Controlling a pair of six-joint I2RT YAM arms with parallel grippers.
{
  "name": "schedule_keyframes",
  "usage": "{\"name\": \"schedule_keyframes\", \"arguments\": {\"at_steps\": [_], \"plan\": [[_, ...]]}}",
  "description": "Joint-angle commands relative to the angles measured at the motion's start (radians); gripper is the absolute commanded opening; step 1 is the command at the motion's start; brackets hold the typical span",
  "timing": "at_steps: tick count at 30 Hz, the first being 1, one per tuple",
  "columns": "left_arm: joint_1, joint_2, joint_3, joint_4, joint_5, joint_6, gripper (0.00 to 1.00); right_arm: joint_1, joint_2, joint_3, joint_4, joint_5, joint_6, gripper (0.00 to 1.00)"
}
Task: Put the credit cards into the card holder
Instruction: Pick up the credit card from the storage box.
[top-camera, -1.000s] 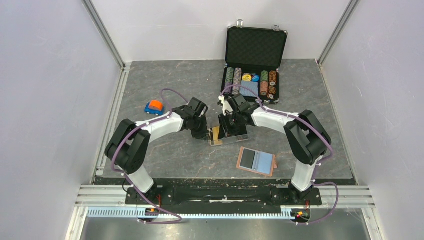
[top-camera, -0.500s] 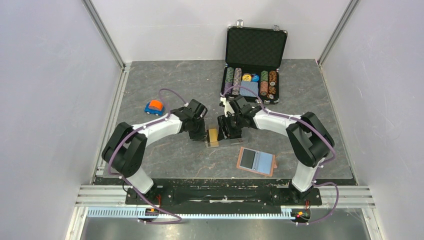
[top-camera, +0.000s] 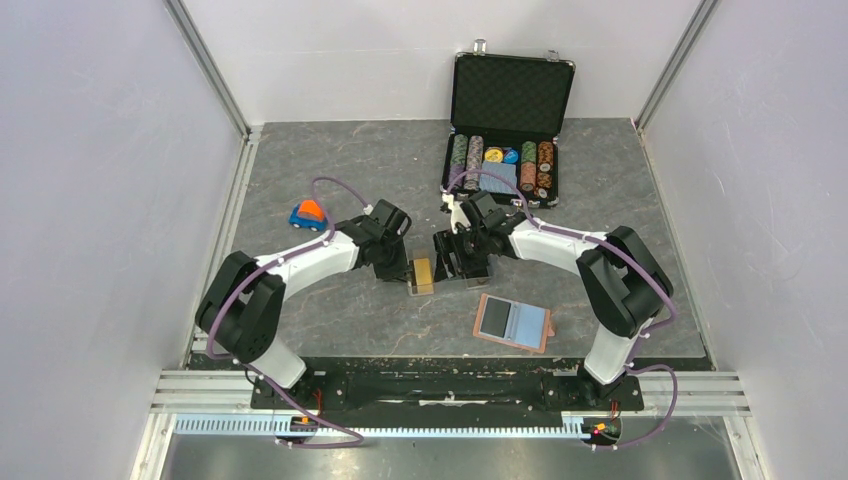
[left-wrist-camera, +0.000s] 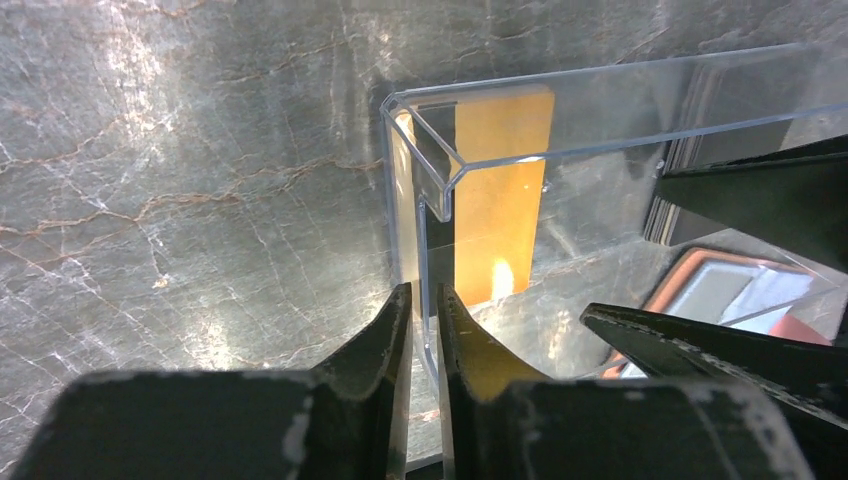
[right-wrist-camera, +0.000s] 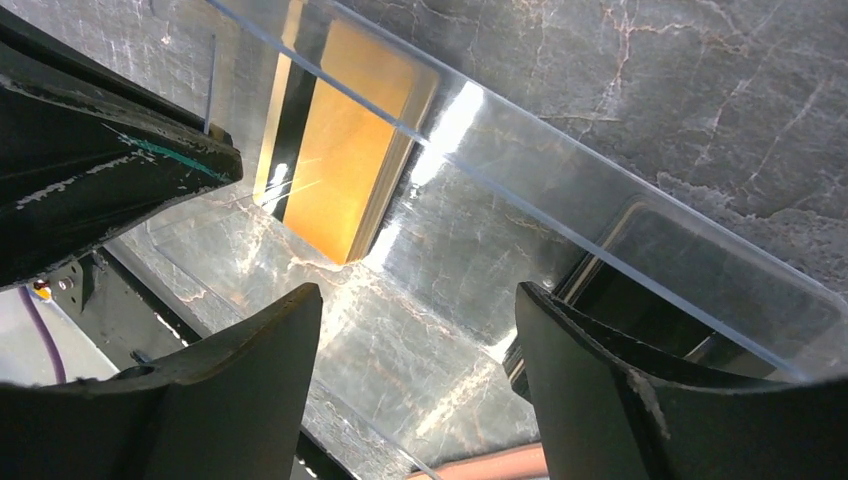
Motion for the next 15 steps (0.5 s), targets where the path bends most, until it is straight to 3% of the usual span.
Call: {"name": "schedule_keyframes", "arguments": {"at_steps": [1, 5, 10, 12, 15], "plan": [[0.002, -0.057, 0.009, 0.077, 0.014, -0.027, 0.20, 0.001, 0.000, 0.057, -0.009, -0.027, -0.004, 0.69], [0.002, -0.045, 0.012, 0.075, 0.016, -0.023, 0.08, 0.004, 0.013, 0.077, 0.010, -0.064, 0.035, 0.51], [0.002, -0.021, 0.014, 0.075, 0.028, -0.016, 0.05, 0.022, 0.063, 0.095, 0.013, -0.055, 0.046, 0.47], [0.002, -0.018, 0.014, 0.071, 0.022, -0.011, 0.08, 0.027, 0.080, 0.100, 0.010, -0.047, 0.046, 0.46], [0.004, -0.018, 0.019, 0.060, -0.006, -0.004, 0.20, 0.033, 0.091, 0.110, 0.002, -0.034, 0.042, 0.46]]}}
